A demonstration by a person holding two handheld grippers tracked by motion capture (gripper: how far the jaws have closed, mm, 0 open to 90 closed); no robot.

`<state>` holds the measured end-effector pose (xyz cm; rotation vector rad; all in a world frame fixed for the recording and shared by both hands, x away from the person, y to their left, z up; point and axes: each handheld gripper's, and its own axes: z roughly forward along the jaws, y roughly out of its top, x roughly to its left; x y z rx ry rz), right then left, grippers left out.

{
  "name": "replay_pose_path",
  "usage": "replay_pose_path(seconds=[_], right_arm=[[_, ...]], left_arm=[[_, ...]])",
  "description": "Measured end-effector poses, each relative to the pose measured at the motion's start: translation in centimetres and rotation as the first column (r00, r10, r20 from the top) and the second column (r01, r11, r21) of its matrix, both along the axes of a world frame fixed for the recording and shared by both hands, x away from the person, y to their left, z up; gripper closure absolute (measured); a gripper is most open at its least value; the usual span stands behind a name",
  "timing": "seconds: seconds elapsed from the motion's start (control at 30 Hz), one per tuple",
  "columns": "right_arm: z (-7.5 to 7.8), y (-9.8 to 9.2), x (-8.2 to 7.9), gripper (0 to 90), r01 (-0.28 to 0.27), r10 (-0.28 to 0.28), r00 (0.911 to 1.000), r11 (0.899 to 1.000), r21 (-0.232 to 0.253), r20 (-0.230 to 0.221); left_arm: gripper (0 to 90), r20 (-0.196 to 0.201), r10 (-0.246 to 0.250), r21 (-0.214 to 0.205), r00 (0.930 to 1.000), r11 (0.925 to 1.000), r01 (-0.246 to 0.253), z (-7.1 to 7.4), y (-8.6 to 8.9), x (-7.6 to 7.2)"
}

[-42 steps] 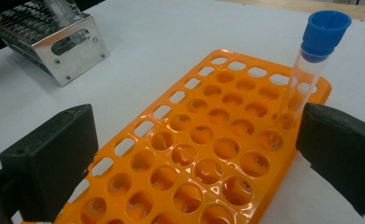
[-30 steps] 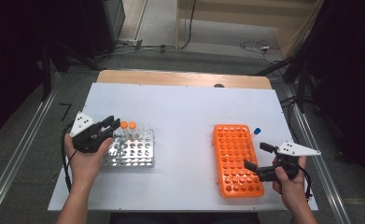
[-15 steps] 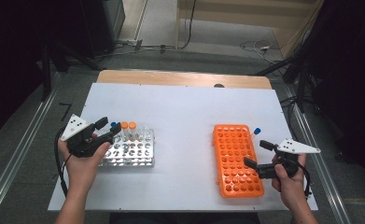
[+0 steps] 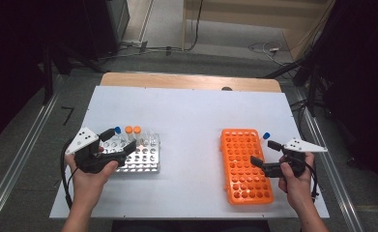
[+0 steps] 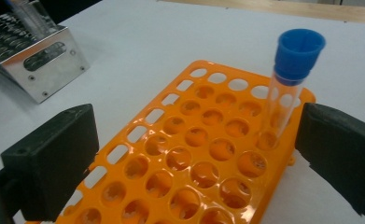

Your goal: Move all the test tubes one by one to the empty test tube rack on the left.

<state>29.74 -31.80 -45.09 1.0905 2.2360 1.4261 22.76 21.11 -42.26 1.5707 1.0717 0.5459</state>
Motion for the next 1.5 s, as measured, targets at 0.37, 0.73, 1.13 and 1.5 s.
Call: replay_pose_path(seconds=[0.37,0.73,1.13,1.5], right_arm=[[-1.2,-0.2,2.0,16.7,0.075,-0.075,0.9963,0.997,-0.001,-0.043],[-2.8,0.2,2.6,55.9,0.181,-0.182,0.983,0.983,-0.029,-0.028],[-2.0,-0.6,2.2,75.0,0.223,-0.223,0.9743,0.975,0.005,0.029],[0.3,0.5,0.7,75.1,0.152,-0.154,0.9848,0.988,0.027,0.08]], left_arm=[[0.0,0.004,-0.116,-0.007,0.9932,0.9932,0.116,0.0,-2.2,-0.5],[0.0,0.001,-0.169,-0.001,0.9856,0.9856,0.169,-0.1,-3.8,-0.7],[0.0,-0.004,-0.194,0.008,0.9809,0.9809,0.194,-0.2,-4.6,-0.7],[0.0,0.003,-0.236,-0.001,0.9717,0.9717,0.236,0.0,-5.6,-0.9]])
